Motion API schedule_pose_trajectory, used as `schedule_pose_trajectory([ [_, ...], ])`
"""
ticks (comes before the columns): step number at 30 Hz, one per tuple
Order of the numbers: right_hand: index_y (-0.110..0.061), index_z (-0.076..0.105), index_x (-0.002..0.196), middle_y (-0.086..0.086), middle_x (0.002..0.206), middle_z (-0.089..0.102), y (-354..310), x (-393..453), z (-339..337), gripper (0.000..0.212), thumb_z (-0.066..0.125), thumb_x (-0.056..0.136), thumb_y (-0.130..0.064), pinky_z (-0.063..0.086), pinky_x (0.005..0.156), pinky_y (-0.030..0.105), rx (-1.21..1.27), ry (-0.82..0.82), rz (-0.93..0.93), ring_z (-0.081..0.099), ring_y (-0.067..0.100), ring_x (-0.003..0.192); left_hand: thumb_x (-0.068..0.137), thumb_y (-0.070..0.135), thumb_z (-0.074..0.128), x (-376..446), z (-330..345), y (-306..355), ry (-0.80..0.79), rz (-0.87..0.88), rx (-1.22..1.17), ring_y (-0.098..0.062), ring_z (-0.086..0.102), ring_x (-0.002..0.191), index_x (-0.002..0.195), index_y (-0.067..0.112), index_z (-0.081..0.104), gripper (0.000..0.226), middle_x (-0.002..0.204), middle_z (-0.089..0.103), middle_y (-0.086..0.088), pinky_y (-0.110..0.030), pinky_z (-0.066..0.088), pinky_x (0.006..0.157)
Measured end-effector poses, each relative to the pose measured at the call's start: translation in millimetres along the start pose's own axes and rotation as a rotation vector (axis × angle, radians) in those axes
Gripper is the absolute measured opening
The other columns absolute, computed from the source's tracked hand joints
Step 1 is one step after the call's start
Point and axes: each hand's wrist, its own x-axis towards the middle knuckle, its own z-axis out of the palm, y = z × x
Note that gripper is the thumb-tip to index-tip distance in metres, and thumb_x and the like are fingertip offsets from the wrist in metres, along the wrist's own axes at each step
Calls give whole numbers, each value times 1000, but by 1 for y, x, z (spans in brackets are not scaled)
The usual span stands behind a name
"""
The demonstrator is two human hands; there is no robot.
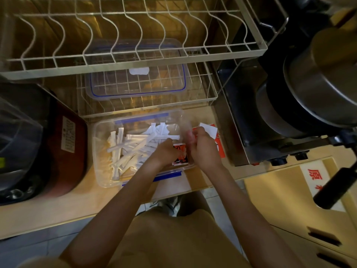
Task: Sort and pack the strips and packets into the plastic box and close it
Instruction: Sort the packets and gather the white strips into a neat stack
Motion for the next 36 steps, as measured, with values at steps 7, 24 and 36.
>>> schedule_pose_trajectory([
  [7, -16, 52, 114, 7, 99, 68, 1, 7, -5, 23, 48, 95, -29, 45, 66, 25, 41, -57, 54, 64, 20, 86, 91, 11, 48, -8, 1, 2, -126, 56, 55, -19, 61, 87, 109, 2, 62, 24, 104, 67, -14, -20, 44, 71],
  [24, -7, 54, 114, 15, 115, 61, -42, 37, 38, 26, 43, 91, -4, 52, 85, 39, -398, -303, -277, 61, 28, 99, 75, 7, 71, -23, -81, -83, 432, -26, 301, -31, 24, 139, 140, 14, 33, 75, 152, 21, -12, -39, 31, 111],
  [36, -11, 64, 105, 11, 99, 68, -41, 47, 28, 21, 51, 89, -7, 44, 75, 28, -371, -188, -298, 62, 24, 89, 84, 21, 61, -19, -62, -86, 491, 155, 575, -23, 44, 123, 121, 24, 56, 37, 130, 52, -2, -37, 35, 103],
])
